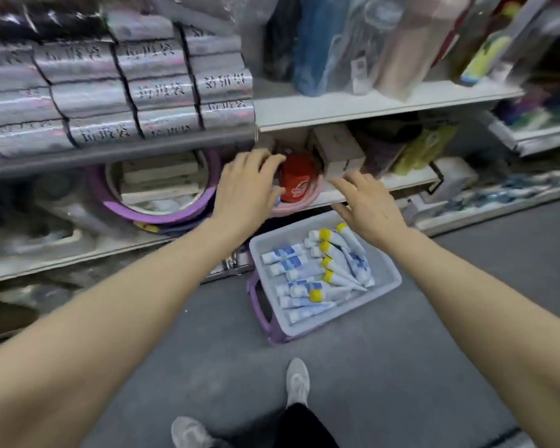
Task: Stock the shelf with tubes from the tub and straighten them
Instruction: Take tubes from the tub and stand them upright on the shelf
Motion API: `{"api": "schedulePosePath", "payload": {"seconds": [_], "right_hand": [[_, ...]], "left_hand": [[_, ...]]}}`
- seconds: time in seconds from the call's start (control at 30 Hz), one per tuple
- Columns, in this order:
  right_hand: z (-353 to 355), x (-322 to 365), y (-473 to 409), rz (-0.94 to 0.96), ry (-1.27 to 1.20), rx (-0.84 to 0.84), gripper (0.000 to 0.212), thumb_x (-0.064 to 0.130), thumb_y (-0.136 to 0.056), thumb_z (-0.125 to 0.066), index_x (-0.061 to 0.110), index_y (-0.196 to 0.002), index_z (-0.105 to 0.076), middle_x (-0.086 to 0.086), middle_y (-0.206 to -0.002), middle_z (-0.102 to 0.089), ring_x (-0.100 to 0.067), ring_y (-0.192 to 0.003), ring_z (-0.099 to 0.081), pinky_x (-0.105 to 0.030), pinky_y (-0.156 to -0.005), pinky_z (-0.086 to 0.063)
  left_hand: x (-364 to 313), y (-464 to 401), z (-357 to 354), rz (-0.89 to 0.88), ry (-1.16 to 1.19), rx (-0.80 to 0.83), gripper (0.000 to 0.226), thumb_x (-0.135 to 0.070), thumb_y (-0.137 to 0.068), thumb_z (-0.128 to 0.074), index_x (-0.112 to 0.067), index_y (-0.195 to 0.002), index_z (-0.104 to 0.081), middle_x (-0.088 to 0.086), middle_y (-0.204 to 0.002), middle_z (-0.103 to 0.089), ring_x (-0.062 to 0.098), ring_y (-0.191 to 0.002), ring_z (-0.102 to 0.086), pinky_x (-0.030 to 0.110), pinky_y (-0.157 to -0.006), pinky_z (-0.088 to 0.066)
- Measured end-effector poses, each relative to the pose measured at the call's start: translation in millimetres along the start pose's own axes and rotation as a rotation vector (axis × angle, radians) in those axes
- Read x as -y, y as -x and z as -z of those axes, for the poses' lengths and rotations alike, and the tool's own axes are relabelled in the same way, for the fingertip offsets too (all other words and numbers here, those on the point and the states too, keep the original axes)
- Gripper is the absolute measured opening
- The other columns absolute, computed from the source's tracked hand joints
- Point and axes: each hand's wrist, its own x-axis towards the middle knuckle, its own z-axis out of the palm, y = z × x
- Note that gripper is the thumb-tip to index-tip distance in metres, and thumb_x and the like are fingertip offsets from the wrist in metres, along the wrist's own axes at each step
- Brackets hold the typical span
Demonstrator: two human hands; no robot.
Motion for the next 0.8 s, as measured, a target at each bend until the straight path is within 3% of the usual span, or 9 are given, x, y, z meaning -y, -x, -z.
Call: {"api": "schedulePosePath", "payload": {"seconds": [0.23, 0.37, 0.63, 0.8], "right_hand": [[-100.7, -101.7, 63.7, -0.223, -0.168, 0.216, 0.048, 0.018, -0.083, -0.068, 0.010, -0.129, -0.055, -0.019, -0.107, -0.057, -0.042, -0.088, -0.056, -0.045, -0.070, -0.048], [-157.9, -133.3, 93.9, -0.332, -0.227, 0.358, 0.047, 0.017, -0.089, -0.062, 0.011, -0.134, -0.052, -0.019, -0.117, -0.055, -0.043, -0.094, -0.054, -0.048, -0.078, -0.048], [-259.8, -163.3, 101.7, -0.333, -0.266, 0.536, 0.047, 0.017, -0.094, -0.054, 0.015, -0.140, -0.045, -0.012, -0.130, -0.052, -0.036, -0.110, -0.050, -0.044, -0.092, -0.043], [-317.1, -164.6, 52.2, -0.239, -0.254, 0.561, 0.051, 0.017, -0.095, -0.052, 0.019, -0.145, -0.039, -0.011, -0.137, -0.048, -0.034, -0.116, -0.048, -0.043, -0.094, -0.041]], "left_hand": [[-67.6, 10.1, -138.8, 0.030, 0.084, 0.230, 0.054, -0.030, -0.076, -0.076, -0.016, -0.124, -0.057, 0.006, -0.117, -0.059, 0.031, -0.104, -0.055, 0.043, -0.081, -0.049], [-90.2, 34.4, -212.4, 0.073, 0.142, 0.396, 0.050, -0.025, -0.071, -0.081, -0.016, -0.118, -0.064, 0.007, -0.112, -0.063, 0.033, -0.101, -0.060, 0.043, -0.079, -0.052], [-109.1, 76.6, -321.4, 0.107, 0.161, 0.687, 0.051, -0.021, -0.050, -0.090, -0.015, -0.097, -0.072, 0.002, -0.090, -0.068, 0.028, -0.082, -0.066, 0.034, -0.066, -0.055], [-105.1, 89.4, -368.7, 0.145, 0.157, 0.836, 0.050, -0.019, -0.057, -0.088, -0.011, -0.103, -0.071, 0.008, -0.098, -0.069, 0.033, -0.089, -0.065, 0.039, -0.071, -0.055]]}}
